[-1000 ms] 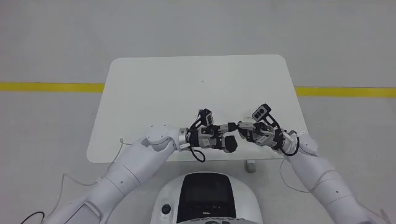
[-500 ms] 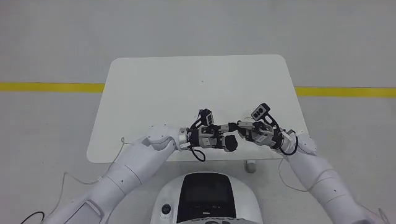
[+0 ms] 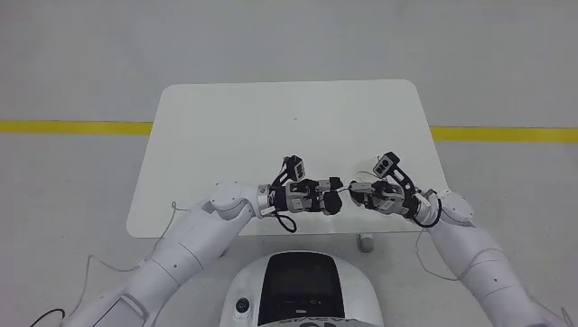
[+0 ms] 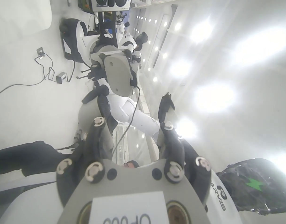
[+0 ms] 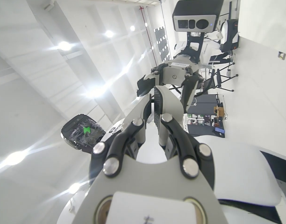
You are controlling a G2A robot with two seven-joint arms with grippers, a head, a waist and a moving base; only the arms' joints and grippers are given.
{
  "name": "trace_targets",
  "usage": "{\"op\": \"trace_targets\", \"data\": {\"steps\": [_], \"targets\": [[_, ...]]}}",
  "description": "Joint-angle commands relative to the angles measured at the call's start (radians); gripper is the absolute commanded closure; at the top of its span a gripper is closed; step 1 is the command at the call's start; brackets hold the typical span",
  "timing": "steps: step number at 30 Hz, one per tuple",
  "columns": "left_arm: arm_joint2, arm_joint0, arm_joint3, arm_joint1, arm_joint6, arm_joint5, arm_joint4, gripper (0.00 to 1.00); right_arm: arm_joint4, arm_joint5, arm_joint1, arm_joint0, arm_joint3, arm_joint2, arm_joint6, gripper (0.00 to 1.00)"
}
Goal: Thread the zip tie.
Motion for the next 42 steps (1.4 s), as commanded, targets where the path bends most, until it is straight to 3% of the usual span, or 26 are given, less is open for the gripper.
{"op": "trace_targets", "data": {"steps": [1, 11, 21, 29, 42], "targets": [[-0.005, 0.003, -0.004, 0.003, 0.005, 0.001, 0.006, 0.61, -0.021, 0.006, 0.002, -0.002, -0.004, 0.002, -0.006, 1.0], [-0.027, 0.018, -0.049, 0.022, 0.061, 0.021, 0.111, 0.64, -0.102, 0.018, 0.006, -0.008, -0.025, 0.004, -0.055, 1.0], [-0.058, 0.047, -0.083, 0.037, 0.074, 0.023, 0.119, 0.66, -0.194, 0.06, 0.009, -0.004, -0.039, -0.008, -0.125, 1.0], [-0.062, 0.052, -0.089, 0.042, 0.087, 0.027, 0.133, 0.67, -0.219, 0.07, 0.005, 0.007, -0.032, -0.024, -0.165, 1.0], [-0.042, 0.043, -0.084, 0.041, 0.115, 0.039, 0.164, 0.69, -0.194, 0.047, 0.001, 0.009, -0.023, -0.03, -0.14, 1.0]]}}
